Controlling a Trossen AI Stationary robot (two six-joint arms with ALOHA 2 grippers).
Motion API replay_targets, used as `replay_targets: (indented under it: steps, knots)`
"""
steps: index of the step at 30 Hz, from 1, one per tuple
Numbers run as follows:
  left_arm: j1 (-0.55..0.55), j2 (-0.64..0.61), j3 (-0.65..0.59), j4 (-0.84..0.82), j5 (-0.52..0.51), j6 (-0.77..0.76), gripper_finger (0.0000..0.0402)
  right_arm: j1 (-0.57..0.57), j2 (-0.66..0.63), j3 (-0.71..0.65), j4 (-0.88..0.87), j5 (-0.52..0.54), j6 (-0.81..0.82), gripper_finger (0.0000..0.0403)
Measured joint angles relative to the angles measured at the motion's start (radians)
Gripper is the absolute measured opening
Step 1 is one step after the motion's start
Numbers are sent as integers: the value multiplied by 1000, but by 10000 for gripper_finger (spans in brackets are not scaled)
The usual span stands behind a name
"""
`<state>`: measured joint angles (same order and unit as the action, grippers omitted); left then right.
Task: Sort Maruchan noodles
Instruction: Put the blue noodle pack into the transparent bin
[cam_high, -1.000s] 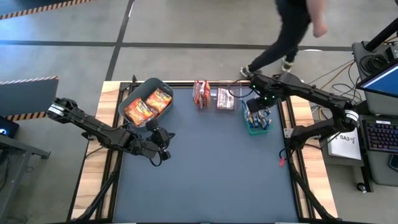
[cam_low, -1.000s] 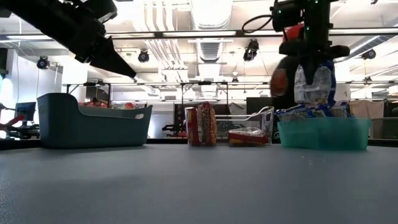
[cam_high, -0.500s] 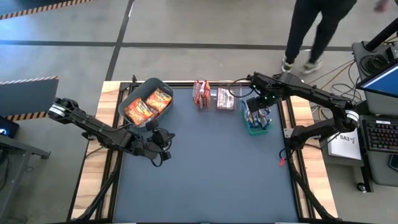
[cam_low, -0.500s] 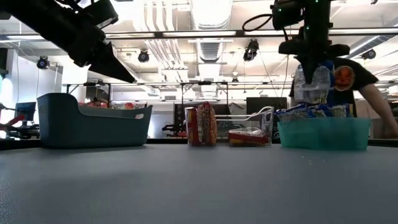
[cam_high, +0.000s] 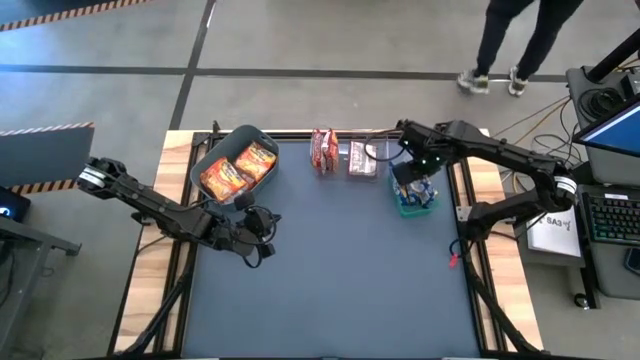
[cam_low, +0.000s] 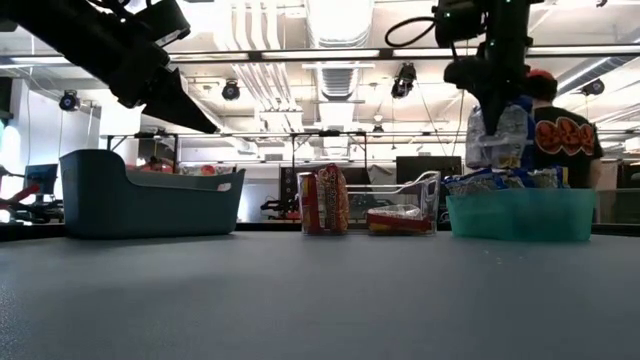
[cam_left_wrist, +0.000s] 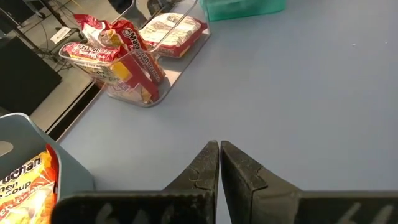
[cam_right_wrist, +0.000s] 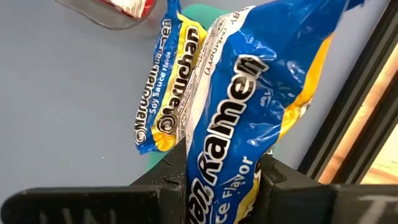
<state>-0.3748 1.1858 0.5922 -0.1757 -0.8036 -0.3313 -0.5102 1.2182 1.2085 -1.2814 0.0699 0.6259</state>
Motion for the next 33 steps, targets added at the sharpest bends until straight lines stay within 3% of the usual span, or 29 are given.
replay_targets:
  steps: [16, 24, 33]
  knots:
    - [0, 0, 0, -9, 0, -19, 0, -1, -15, -25, -46, 42, -26, 79]
    - [0, 0, 0, -12, 0, -29, 0, -8, -103, -27, -45, 91, -5, 79]
    - [0, 0, 0, -12, 0, -40, 0, -9, -183, -95, 44, 51, 13, 72]
